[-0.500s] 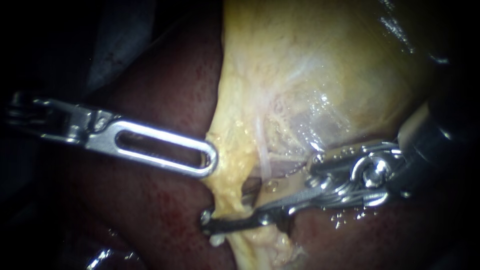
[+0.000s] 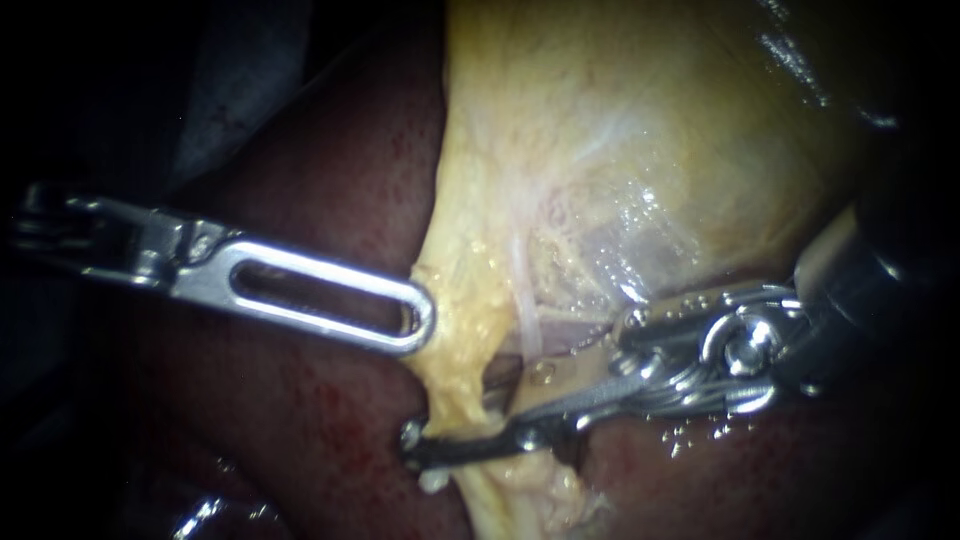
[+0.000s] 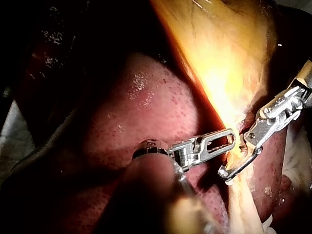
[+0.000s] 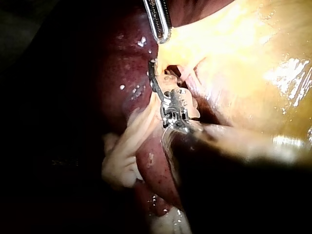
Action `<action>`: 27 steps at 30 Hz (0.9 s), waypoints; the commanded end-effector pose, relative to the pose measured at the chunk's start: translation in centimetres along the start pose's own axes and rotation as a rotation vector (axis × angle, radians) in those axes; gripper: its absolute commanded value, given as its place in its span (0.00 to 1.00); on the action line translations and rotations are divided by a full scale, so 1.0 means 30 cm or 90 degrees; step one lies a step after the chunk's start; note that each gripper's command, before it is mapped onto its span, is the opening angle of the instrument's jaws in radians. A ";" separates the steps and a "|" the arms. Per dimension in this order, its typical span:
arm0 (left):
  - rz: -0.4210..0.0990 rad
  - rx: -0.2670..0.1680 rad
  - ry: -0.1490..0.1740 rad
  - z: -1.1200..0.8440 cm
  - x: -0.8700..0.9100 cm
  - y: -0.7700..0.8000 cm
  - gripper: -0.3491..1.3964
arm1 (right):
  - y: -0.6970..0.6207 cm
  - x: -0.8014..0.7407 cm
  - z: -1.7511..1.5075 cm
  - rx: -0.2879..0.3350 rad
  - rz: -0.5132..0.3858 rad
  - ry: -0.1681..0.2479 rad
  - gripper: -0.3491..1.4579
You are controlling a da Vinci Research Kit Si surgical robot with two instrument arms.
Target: Going back second clip left tube
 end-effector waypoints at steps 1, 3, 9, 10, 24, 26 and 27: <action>0.000 0.000 0.000 0.0000 0.0000 0.0000 0.00 | -0.0001 0.0001 0.000 0.000 0.000 0.000 0.26; 0.000 0.000 0.000 0.0000 0.0000 0.0000 0.00 | -0.0007 -0.0001 0.000 0.000 -0.001 -0.001 0.40; 0.000 0.000 0.000 0.0000 0.0000 0.0000 0.00 | -0.0016 -0.0002 0.001 -0.022 -0.001 0.018 0.48; 0.000 0.000 0.000 0.0000 0.0000 0.0000 0.00 | -0.0015 -0.0001 0.001 -0.022 -0.001 0.018 0.48; 0.000 0.000 0.000 0.0000 -0.0001 -0.0001 0.00 | -0.0013 0.0013 0.002 -0.025 0.004 0.020 0.50; 0.000 0.000 0.000 0.0000 -0.0001 -0.0001 0.00 | -0.0010 0.0018 0.004 -0.027 0.001 0.021 0.49; 0.000 0.000 0.000 0.0001 -0.0002 -0.0001 0.00 | -0.0009 0.0019 0.005 -0.027 -0.003 0.021 0.49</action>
